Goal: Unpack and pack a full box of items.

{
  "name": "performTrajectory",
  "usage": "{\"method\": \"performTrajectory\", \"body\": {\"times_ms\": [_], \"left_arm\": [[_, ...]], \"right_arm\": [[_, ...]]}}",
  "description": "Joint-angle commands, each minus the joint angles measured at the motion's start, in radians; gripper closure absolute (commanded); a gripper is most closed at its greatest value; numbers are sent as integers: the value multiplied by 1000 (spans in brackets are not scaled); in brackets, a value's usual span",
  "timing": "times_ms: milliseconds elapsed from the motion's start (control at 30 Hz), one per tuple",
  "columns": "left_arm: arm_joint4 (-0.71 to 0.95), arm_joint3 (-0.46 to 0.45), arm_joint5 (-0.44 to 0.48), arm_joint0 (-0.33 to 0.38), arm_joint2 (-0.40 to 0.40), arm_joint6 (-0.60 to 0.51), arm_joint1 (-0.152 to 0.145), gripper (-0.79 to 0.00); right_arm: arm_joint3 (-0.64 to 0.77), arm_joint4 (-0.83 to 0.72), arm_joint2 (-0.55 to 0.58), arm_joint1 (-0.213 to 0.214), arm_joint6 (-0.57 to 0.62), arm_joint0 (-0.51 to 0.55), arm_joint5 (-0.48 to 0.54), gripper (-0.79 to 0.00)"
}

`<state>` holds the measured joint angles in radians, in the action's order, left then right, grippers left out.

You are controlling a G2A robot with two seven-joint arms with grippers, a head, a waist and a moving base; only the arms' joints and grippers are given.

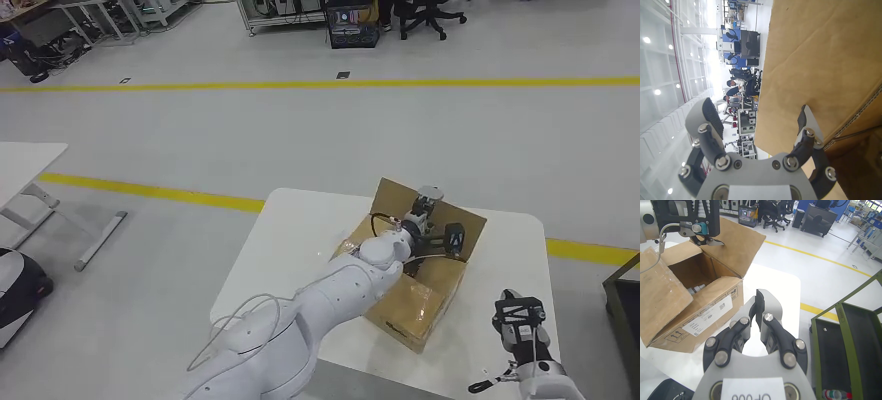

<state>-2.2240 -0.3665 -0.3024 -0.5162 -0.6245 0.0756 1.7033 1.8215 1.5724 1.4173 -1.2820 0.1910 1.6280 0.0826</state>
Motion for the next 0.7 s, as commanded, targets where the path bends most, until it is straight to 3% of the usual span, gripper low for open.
{"method": "performTrajectory", "body": {"times_ms": [0,300,533,667], "left_arm": [[20,7,2,6,-10,21,2,-785],[69,14,8,15,-65,149,-33,-785],[69,-60,34,-24,-114,220,-89,-785],[54,-147,63,-76,-157,233,-136,-785]], "right_arm": [[1,-3,3,0,-2,2,-1,0],[-1,-6,3,1,-10,-5,7,0],[-10,-4,-14,1,-13,-24,19,0],[-17,-3,-21,0,-14,-31,20,0]]}}
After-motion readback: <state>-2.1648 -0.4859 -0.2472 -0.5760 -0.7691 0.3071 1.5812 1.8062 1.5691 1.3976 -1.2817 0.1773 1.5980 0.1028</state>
